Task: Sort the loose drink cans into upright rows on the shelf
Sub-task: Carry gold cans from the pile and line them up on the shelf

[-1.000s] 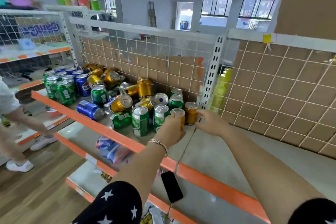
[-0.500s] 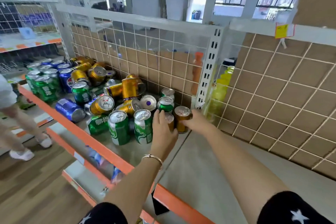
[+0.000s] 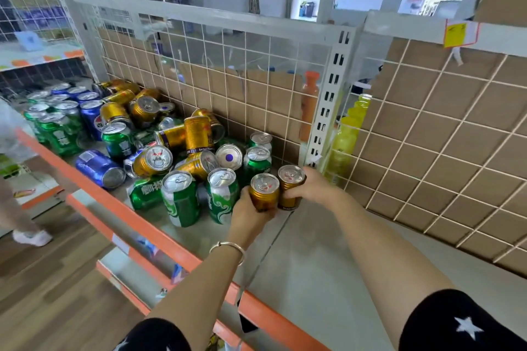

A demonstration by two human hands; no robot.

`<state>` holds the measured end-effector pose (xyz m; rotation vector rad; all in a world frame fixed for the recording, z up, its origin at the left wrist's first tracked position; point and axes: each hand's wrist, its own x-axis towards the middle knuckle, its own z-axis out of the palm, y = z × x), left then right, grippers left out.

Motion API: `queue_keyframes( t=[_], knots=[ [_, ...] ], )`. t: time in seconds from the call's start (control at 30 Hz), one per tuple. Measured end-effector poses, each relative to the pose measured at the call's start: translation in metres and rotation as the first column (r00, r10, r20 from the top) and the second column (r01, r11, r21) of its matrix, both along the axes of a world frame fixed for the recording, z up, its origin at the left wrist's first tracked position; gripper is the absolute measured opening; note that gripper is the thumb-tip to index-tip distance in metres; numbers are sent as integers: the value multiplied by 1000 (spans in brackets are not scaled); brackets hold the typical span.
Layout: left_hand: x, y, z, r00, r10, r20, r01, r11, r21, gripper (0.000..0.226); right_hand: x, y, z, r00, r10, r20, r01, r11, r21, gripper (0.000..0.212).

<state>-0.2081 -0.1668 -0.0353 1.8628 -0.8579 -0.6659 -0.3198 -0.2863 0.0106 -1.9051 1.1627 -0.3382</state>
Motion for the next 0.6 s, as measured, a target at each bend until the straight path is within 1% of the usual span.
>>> queue_keyframes(
  t=[0.07,0.1,0.17,0.27,0.33,0.4,0.47,0.6],
  knots=[
    [0,1,0,1000,-7,22,7,1000,16,69,-4,5,5,1000,16,23,-16,1000,25,43],
    [-1,1,0,999,-12,39,11,1000,28,70,-6,7,5,999,8,46,-10,999,39,43],
    [-1,3,0,998,-22,54,21,999,32,73,-8,14,1,993,-40,115,32,997,70,47],
    [2,4,3,998,-51,37,49,998,32,77,-9,29,-11,958,-165,234,143,984,106,59],
    [6,5,5,995,-83,53,80,996,44,75,-14,35,-15,951,-194,239,186,981,58,61],
    [7,9,8,988,-137,66,134,990,50,71,-22,42,-11,966,-167,196,170,985,2,59],
    [5,12,13,979,-190,73,187,981,49,67,-34,51,-5,972,-164,170,170,985,-19,58],
    [-1,20,26,928,-362,89,354,931,90,64,-60,74,-2,941,-236,243,227,972,67,61]
  ],
)
